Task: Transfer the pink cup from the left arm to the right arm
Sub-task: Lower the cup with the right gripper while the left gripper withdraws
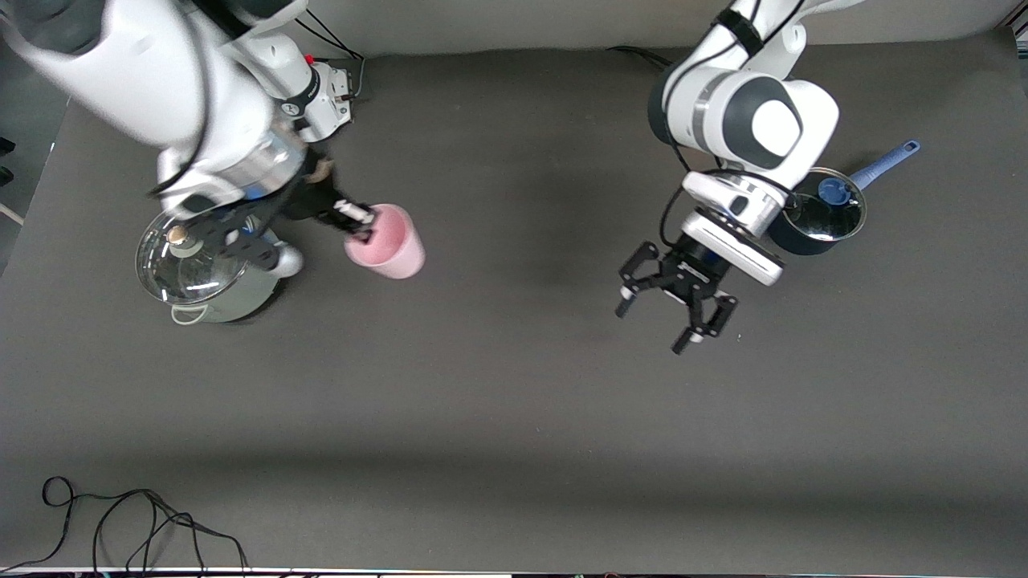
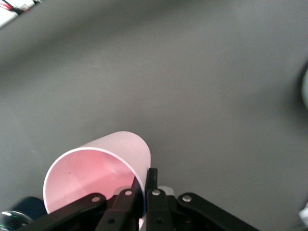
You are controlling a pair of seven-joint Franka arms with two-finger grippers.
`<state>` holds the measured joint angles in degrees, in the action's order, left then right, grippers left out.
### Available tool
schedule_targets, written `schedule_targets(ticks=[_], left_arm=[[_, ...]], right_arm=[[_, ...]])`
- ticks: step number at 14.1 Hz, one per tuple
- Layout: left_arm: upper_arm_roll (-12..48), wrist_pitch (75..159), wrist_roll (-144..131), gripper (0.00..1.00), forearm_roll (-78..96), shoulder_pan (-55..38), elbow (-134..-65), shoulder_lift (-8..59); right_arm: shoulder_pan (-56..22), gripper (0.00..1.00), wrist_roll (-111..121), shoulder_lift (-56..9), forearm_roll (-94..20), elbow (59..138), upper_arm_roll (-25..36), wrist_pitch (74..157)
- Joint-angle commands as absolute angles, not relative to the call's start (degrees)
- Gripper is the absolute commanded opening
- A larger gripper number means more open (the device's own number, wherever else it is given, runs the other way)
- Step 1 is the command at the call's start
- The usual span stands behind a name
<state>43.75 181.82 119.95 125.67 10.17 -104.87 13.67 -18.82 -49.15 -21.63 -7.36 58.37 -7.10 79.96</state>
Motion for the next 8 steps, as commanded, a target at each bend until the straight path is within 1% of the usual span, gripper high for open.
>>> schedule_targets(ticks=[1, 3, 5, 7, 8], left_arm=[[41.14, 182.90, 120.41, 1.00, 123.84, 9.49, -103.62, 15.03], [39.82, 182.81, 120.41, 1.00, 123.49, 10.37, -103.54, 15.29], [39.90, 182.73, 120.06, 1.00, 123.49, 12.21, -103.54, 15.82], [39.82, 182.81, 117.18, 1.00, 123.49, 13.53, -103.54, 16.08], [39.64, 182.46, 113.16, 1.00, 122.79, 13.62, -103.45, 16.00]], right_arm=[[-12.50, 0.00, -33.99, -18.64, -7.21, 60.80, -6.60, 75.77], [-8.89, 0.00, -23.34, -16.27, -7.12, 64.49, -4.93, 75.59], [-8.35, 0.00, -14.46, -14.95, -6.60, 68.80, -0.21, 76.37], [-8.44, 0.00, -8.02, -13.98, -6.59, 73.80, 3.67, 79.70], [-8.44, 0.00, -6.35, -12.84, -6.59, 77.92, 4.91, 82.94]])
